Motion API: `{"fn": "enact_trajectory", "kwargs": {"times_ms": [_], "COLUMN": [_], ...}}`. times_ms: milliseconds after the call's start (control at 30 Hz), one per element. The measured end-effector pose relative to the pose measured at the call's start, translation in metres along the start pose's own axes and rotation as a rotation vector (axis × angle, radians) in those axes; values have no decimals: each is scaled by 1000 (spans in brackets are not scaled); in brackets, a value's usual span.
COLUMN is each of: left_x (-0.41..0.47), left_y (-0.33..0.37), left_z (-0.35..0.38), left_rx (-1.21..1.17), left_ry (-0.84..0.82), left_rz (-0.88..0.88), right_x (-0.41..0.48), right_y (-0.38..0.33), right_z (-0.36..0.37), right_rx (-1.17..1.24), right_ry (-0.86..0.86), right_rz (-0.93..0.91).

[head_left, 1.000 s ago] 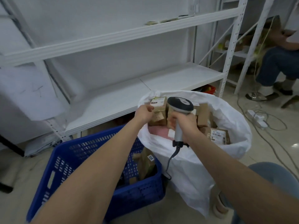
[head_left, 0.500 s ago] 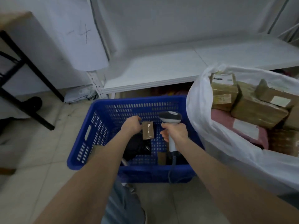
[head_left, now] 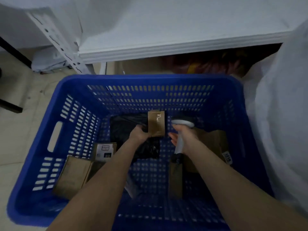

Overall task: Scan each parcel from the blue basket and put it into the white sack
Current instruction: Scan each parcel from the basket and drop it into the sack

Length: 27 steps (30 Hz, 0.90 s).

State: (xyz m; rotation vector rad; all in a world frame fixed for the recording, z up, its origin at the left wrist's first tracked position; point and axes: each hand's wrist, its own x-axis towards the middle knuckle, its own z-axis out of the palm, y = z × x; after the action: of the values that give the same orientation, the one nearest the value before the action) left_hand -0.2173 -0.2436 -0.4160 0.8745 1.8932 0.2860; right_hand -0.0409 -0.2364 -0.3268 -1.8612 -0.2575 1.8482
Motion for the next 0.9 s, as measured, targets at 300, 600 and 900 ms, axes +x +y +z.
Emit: {"fn": "enact_trajectory", "kwargs": {"times_ms": [300,600,900], "left_x": [111,94,-60], "left_y": [-6,-4,63], "left_z": [35,37,-52], "left_rx": [-266,-46,542], "left_ry": [27,-31,279], "left_rz": [-52,21,987], "right_x": [74,58,-49], "right_y": [24,20,-4], "right_z": [-9,-12,-13], "right_rx": [127,158,309], "right_ry": [-60,-34,-124], "right_rz": [100,74,-24]}}
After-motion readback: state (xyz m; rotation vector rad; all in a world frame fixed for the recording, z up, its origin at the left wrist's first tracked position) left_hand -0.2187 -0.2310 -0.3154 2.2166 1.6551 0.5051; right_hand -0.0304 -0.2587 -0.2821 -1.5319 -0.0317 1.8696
